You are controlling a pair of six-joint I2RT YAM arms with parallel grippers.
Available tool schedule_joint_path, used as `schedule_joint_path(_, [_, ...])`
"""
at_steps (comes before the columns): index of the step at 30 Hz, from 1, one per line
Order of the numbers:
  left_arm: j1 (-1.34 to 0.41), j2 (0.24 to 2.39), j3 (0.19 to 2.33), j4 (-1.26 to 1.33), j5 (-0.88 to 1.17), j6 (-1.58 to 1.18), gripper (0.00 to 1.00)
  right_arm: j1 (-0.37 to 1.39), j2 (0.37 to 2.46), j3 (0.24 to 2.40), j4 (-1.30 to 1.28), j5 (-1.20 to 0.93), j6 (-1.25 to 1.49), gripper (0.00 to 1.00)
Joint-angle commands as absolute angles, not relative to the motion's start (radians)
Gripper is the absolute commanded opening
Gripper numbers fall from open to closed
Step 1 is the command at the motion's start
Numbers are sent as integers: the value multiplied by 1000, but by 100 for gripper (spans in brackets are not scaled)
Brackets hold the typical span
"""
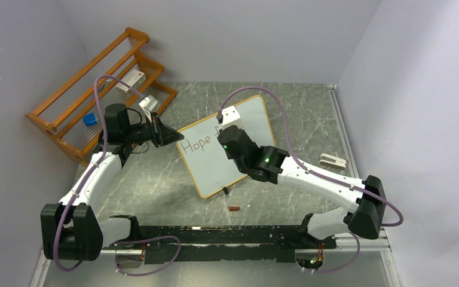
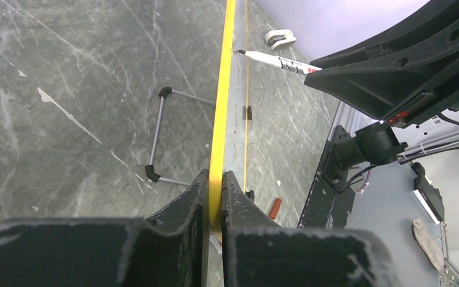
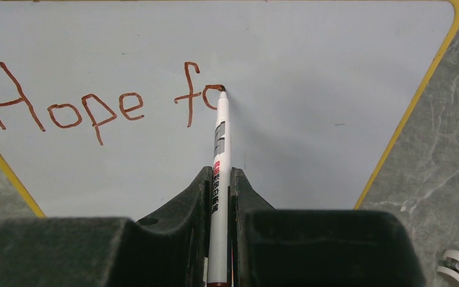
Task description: Write a sentence on the whiteboard
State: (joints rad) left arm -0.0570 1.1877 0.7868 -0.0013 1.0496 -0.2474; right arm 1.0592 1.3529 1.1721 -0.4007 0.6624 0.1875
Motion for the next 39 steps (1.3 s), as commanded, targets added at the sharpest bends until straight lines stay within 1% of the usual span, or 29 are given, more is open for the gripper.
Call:
schedule_joint_path(1, [-75,1215,771,-89,1008,-185,5,1042,1348,1154,-431,670,212,0])
schedule_joint_path(29, [-75,1214,770,-88,1006,-184,5,1046,1320,1138,-435,589,242,0])
schedule_joint_path(39, [-76,1215,770,-90,1003,-185,5,1045,1273,1148,-444,654,212,0])
